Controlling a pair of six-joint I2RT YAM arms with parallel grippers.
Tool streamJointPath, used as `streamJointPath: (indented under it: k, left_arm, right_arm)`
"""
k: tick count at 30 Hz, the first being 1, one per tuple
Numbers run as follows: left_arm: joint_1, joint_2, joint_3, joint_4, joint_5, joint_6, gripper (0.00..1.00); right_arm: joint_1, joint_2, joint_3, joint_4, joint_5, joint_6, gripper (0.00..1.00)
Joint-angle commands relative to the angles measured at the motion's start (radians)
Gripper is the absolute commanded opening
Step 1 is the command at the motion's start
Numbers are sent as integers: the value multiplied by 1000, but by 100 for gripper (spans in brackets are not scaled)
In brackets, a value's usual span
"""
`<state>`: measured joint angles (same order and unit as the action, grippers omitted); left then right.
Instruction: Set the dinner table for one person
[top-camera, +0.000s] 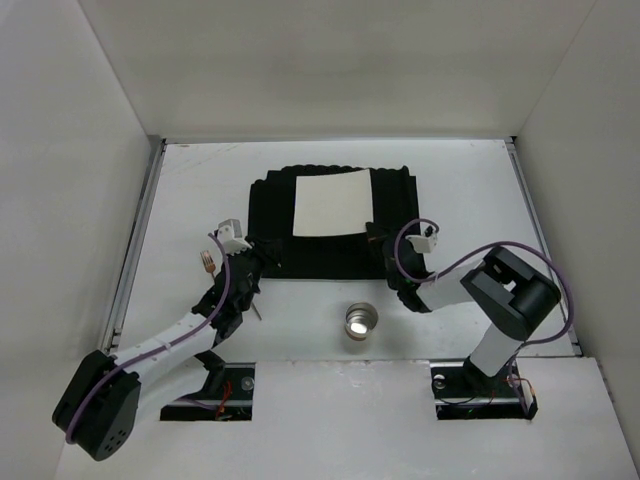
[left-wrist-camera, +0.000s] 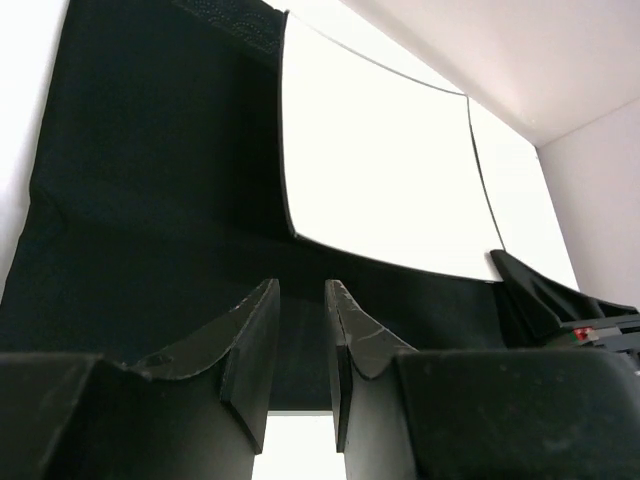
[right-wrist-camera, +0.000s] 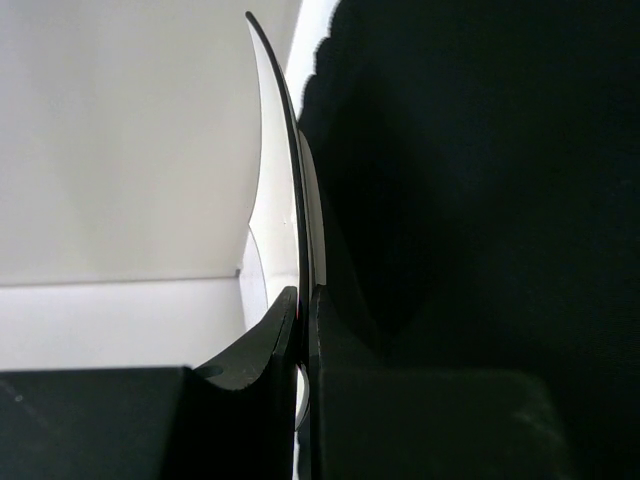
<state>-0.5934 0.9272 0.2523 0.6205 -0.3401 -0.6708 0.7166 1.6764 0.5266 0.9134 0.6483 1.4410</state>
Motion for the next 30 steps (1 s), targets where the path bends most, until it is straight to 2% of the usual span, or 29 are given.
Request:
streamJointPath:
  k: [1,14,17,21,23,25,30]
  left_arm:
    - [5,9,-7,25,1,-6,22]
    - [-9,38,-2,35,-3,-7,22]
    - [-10,53,-1,39,-2,-7,22]
    - [-18,61,2,42,-2,-9,22]
    - [-18,71,2,47,1,-10,22]
    - [-22,71,4,47,3,-15,22]
    - [-16,81,4,48,4,-16,22]
  right_arm:
    - [11,-14,70,331,34,124,0]
    - [-22,128,-5,300,-65,272,2]
    - [-45,132,-16,276,-105,274,14]
    - [-85,123,-16,222,-177,250,40]
    - [-102,120,-14,211,-209,217,46]
    - [-113,117,-20,196,-225,205,50]
    - [-124,103,-36,133,-262,203,50]
